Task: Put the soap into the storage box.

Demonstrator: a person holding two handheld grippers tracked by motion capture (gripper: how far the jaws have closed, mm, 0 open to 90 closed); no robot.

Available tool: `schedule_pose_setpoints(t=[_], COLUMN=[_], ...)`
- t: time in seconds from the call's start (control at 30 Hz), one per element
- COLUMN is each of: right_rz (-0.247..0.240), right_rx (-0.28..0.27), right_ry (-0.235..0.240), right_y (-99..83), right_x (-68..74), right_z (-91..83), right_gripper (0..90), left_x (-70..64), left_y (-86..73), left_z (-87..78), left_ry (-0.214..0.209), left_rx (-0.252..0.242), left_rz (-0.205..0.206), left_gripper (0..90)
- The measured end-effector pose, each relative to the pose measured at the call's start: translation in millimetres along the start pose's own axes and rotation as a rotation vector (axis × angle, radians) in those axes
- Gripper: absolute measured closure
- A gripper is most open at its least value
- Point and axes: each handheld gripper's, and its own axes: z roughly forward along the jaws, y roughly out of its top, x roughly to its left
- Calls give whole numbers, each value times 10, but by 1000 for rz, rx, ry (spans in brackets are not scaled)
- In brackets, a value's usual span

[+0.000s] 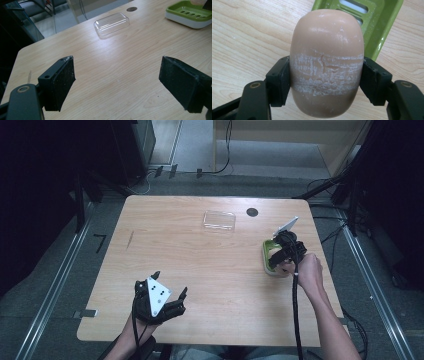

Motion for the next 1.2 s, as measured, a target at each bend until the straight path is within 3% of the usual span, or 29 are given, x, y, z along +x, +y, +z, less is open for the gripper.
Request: schedule_pose_setpoints(t=[1.2], right_rz=[69], right_rx=[-82], right_ry=[12], right_y=[246], right_x=[-143], right_z=[89], right_gripper=[333], left_x=[2], left_y=[-2], left_z=[-1], left_ry=[-4], left_rx=[4], left_rz=[8], left_gripper=[140])
